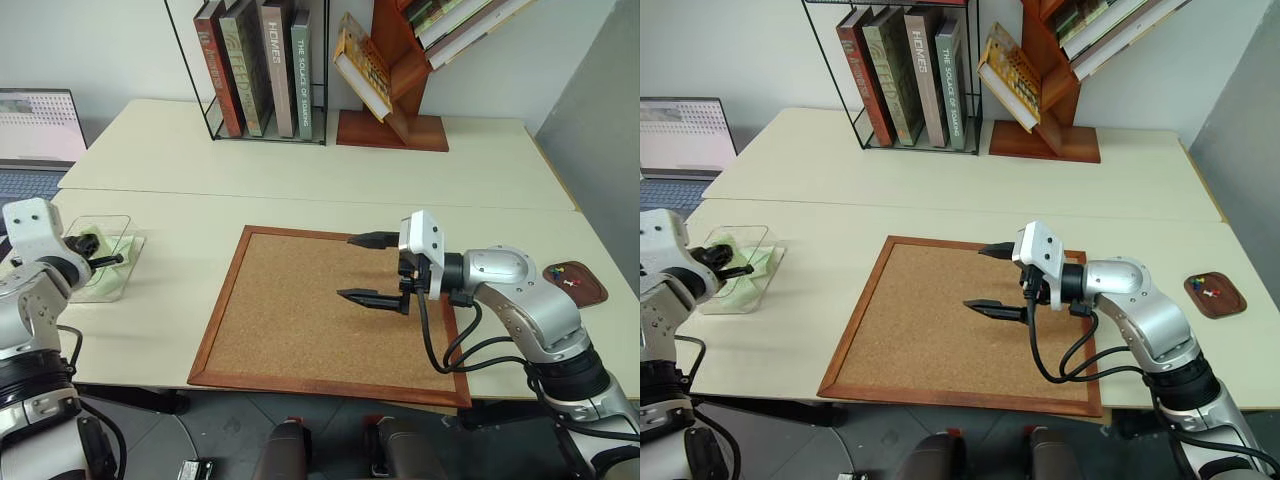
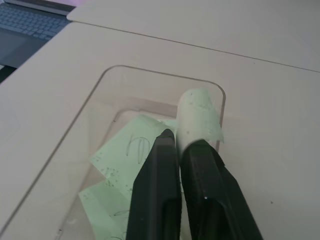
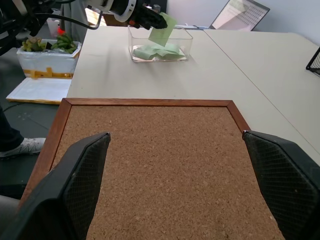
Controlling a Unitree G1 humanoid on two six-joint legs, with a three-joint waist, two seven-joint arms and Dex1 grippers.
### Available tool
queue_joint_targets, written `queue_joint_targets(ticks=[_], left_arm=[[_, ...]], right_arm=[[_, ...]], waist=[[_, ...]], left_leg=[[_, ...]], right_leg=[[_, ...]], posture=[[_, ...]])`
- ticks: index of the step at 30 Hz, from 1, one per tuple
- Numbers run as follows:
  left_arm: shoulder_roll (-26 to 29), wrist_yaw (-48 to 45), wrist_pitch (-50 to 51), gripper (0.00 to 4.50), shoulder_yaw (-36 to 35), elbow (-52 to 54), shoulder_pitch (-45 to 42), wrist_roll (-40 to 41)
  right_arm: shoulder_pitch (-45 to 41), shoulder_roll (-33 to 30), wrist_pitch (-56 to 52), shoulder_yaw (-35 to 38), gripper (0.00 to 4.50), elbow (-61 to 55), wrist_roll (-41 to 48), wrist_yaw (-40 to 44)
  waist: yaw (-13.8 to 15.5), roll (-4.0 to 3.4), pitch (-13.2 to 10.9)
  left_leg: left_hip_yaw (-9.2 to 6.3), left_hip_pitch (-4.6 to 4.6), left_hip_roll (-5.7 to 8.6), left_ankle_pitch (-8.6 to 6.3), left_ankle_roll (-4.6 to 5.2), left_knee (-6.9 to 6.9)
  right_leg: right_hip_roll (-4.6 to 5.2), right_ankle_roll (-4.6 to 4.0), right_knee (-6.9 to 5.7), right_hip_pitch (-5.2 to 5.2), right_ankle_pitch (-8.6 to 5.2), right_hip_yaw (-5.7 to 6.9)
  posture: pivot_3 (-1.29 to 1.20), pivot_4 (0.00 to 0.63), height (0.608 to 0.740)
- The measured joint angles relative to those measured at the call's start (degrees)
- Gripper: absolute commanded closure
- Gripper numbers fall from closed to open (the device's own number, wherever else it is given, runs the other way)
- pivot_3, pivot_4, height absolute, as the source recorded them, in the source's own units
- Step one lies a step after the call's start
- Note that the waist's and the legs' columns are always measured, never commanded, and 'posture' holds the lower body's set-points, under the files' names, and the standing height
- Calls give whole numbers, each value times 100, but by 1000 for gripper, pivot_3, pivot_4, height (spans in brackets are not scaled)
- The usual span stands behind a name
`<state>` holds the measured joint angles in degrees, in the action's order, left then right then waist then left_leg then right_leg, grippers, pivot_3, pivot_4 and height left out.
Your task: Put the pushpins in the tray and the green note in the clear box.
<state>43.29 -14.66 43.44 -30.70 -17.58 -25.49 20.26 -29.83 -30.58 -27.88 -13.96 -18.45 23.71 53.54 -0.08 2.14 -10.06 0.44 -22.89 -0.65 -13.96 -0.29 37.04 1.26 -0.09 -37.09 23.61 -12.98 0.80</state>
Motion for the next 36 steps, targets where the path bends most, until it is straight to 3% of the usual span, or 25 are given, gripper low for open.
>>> queue_joint_targets(ticks=[7, 13, 21, 24, 29, 31, 36], left_arm=[[0, 121, 34, 2014, -4, 132, 0, 2], [-11, 216, 215, 1019, -4, 383, -7, 11], [-163, 356, -29, 1019, 35, 1153, -6, -32], [-186, 260, -250, 1019, 387, 1746, -30, -115], [-567, -131, -525, 1019, 1544, 3074, 260, -224], [-604, -644, -613, 1019, 1924, 3515, 774, -71], [-458, -1622, -661, 1019, 2338, 3776, 1443, 225]], right_arm=[[1, -21, 0, -34, 0, -25, -83, 17], [1, -20, 1, -40, 0, -24, -172, 17], [20, 3, 2, -34, 0, -25, -214, 11], [226, 46, 13, 110, 0, -41, -216, -145], [1319, 12, 145, 655, 0, -365, -289, -709], [1995, -73, 259, 919, 0, -556, -426, -933], [2508, -284, 273, 1237, 0, -679, -450, -1018]], waist=[[0, 0, 0], [1, 1, 0], [3, 1, 0], [13, 1, 0], [126, 8, 4], [77, 5, 4], [-5, -1, 0]], left_leg=[[1, 0, 1, 0, 0, 0], [0, -1, 1, 0, -1, 0], [0, 0, 1, 0, -2, 0], [3, -1, 4, 1, -2, 1], [13, -3, 10, -3, -8, 0], [17, 1, 6, -5, -10, -4], [13, 11, -7, -4, -9, -2]], right_leg=[[0, 0, 1, 0, 0, -1], [1, 0, 0, 0, 0, -1], [1, -1, 1, 0, 1, -2], [2, -1, 1, -2, 1, -6], [9, -1, 10, -6, 1, -15], [7, -3, 7, -4, -2, -16], [-13, 20, -10, 0, -22, -13]], posture=[[0, 150, 740], [0, 150, 740], [0, 150, 740], [0, 150, 740], [0, 150, 740], [0, 150, 740], [0, 150, 740]])
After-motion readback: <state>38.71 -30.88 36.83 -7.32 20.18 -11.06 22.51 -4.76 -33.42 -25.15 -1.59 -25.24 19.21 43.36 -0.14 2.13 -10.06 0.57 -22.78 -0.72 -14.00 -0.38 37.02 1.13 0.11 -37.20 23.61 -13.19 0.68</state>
